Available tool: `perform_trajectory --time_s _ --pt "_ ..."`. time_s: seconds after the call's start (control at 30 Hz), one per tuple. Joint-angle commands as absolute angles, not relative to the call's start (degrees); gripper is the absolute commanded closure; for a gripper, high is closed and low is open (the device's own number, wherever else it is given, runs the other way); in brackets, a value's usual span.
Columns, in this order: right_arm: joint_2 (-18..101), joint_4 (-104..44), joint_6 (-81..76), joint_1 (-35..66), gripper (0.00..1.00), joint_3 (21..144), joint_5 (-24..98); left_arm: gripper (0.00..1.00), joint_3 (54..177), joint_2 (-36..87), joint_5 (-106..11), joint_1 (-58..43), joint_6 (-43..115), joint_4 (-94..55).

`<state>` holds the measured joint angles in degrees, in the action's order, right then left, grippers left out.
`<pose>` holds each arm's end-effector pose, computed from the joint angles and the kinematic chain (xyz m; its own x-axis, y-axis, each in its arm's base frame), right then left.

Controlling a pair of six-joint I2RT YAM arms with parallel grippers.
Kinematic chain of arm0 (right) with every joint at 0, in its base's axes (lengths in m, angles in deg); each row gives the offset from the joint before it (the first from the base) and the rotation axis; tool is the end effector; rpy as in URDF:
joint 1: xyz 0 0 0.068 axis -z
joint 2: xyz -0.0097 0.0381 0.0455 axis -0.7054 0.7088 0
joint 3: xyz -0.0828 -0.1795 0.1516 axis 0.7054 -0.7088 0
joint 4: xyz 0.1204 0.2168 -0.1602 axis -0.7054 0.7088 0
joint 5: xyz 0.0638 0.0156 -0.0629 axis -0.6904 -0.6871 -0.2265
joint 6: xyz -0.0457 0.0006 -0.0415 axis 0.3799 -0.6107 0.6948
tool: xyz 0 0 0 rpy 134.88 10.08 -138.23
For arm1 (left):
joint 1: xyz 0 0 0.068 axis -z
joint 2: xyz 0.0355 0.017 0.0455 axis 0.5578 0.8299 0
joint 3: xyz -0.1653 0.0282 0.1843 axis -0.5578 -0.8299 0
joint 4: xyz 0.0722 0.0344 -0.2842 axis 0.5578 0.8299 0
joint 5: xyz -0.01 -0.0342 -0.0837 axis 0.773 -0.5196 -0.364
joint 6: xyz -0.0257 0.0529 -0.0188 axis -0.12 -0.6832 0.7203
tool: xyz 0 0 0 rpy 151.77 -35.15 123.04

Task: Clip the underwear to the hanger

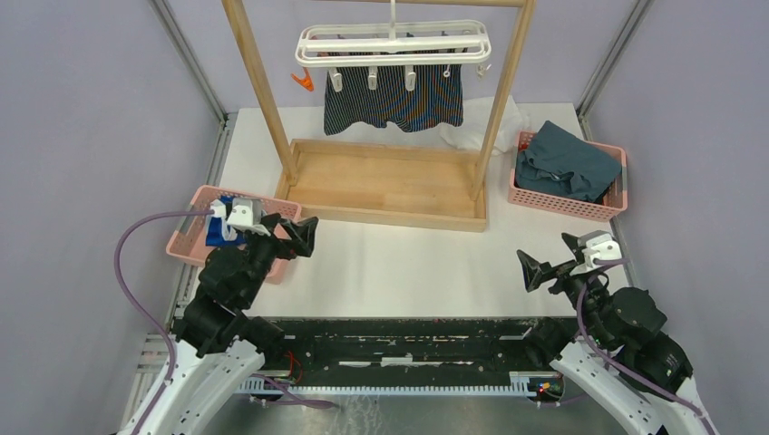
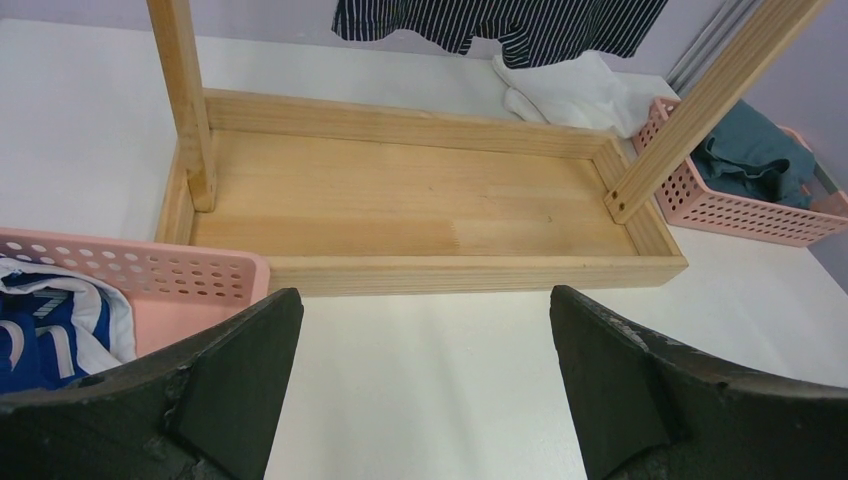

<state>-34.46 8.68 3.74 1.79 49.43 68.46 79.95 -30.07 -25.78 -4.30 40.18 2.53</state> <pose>0.0733 0.0425 0.3500 -0.0247 -0.0115 -0.9996 -0.3273 0.9449 -0.0028 0.1510 -0.0732 0.3239 -0.1312 -0.2285 -0.9647 0.2507 0.9338 -0.2553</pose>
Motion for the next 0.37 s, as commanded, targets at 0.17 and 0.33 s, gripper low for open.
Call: perform_trajectory --time_s 0.17,0.33 --pt "-38.2 13.6 3.4 1.9 0.0 50.1 68.5 0.01 79.8 -32.1 -20.1 -4.6 37.0 0.7" --pt "-38.5 13.2 3.2 1.9 0.0 49.5 69.7 0.01 80.6 -31.6 -18.4 -4.6 37.4 1.8"
